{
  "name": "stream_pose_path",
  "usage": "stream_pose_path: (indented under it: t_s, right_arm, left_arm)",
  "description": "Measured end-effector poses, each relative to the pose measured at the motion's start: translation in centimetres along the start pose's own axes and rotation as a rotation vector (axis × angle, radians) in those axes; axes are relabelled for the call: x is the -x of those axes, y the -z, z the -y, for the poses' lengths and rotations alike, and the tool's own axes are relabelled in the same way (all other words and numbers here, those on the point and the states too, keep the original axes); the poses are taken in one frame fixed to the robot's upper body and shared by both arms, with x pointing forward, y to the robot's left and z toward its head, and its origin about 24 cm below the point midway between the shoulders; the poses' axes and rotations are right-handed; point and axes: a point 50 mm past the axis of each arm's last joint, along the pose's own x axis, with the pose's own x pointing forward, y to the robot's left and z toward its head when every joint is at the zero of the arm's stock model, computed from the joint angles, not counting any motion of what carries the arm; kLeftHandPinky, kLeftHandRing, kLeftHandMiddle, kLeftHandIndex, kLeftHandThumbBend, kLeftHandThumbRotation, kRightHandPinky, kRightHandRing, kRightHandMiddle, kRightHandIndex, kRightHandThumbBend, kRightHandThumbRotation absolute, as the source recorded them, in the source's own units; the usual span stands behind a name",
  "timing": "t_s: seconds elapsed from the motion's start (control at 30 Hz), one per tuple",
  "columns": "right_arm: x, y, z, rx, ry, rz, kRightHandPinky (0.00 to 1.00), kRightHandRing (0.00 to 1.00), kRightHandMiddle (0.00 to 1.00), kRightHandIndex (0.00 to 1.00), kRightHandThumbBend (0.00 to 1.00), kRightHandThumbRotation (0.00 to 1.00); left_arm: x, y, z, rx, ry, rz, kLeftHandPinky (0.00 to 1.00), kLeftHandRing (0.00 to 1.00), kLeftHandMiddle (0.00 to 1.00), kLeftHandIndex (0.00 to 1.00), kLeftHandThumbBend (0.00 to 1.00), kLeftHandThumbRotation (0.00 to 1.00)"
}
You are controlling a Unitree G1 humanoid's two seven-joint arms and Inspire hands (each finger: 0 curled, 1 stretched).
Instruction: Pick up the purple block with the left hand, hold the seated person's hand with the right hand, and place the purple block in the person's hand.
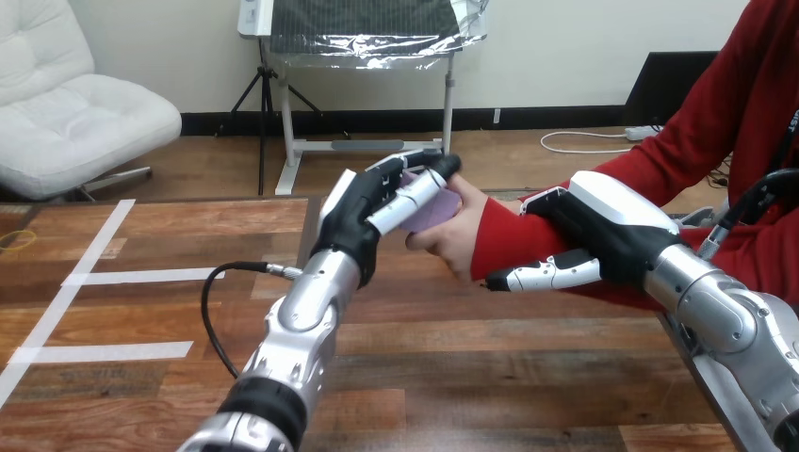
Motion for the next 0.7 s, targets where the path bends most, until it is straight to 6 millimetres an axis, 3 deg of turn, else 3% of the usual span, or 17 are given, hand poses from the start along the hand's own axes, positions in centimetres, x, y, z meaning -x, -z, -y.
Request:
stream_pose_path:
  t_s: [0.33,0.7]
  right_arm:
    - [0.1,-0.1,0.2,0.023,-0.001,0.01,0.53,0.63,0.67,0.7,0.99,0.81]
    - [0.4,0.1,0.6,0.041,-0.029,0.009,0.62,0.73,0.74,0.75,1.0,0.94]
  left_arm:
    - [0.9,-0.4,-1.0,-0.087,0.001,0.081,0.81,0.84,0.84,0.82,0.87,0.98]
    - [2.2,-1.0,-2.6,-0.174,-0.021,0.161,0.81,0.87,0.86,0.84,0.88,1.0]
